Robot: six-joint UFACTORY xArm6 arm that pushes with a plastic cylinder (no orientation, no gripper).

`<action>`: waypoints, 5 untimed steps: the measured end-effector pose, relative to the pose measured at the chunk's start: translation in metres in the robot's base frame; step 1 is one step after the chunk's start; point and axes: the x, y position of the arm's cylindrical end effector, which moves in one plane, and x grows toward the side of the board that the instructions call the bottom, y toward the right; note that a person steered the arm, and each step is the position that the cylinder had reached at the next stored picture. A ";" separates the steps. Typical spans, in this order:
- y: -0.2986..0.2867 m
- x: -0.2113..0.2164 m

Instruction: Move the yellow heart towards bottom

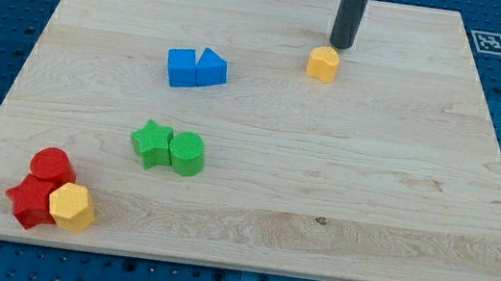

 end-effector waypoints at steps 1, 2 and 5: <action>0.000 0.007; -0.001 0.007; -0.002 0.045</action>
